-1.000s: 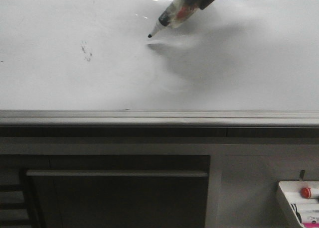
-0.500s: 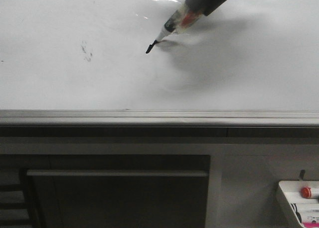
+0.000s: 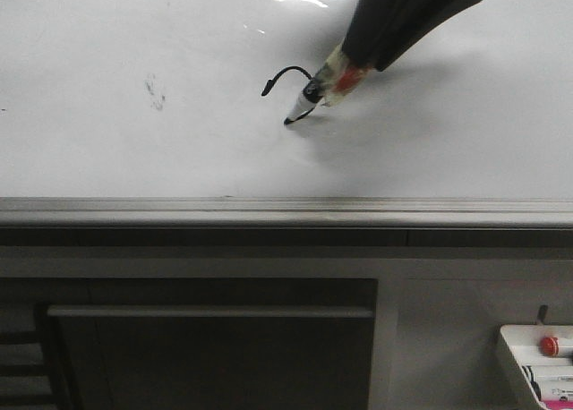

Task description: Write number 2 on whiteboard

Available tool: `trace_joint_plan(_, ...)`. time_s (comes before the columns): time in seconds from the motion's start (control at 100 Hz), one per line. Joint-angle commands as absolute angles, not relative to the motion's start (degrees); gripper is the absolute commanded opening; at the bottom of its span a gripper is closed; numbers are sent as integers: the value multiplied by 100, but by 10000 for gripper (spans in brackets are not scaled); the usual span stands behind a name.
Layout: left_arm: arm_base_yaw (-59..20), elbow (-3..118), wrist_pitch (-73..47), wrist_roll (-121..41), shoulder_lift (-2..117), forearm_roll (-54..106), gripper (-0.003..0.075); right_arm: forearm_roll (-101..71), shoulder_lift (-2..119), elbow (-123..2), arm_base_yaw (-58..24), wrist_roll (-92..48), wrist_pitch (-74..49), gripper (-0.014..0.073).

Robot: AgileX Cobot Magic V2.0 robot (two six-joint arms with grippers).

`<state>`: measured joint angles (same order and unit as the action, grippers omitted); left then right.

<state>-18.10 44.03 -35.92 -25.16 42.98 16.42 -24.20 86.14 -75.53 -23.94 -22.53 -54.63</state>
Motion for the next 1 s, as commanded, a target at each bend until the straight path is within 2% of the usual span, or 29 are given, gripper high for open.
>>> trace_joint_plan(0.0, -1785, 4562, -3195, -2471, 4304, 1721, 440, -2518, 8554, -7678, -2451, -2267, -4820, 16)
trace_joint_plan(0.18, -1785, 4562, -3195, -2471, 4304, 1721, 440, -2412, 8648, -7678, -2371, -2267, -4932, 16)
trace_joint_plan(0.43, -1785, 4562, -3195, -2471, 4304, 1692, 440, -2148, 8489, -7678, -1786, -2256, -5673, 16)
trace_joint_plan(0.69, -1785, 4562, -3103, -2493, 4304, 1692, 440, -2198, 8454, -7699, -1853, -2256, -5718, 16)
trace_joint_plan(0.81, -1812, 4562, -3219, -2504, 4304, 1692, 440, -2522, 8432, -7908, -1853, -2331, -6414, 16)
trace_joint_plan(0.99, -2006, 4873, -4043, -3118, 4403, 1847, 440, -3909, 8148, -8380, -1883, -3405, -7463, 16)
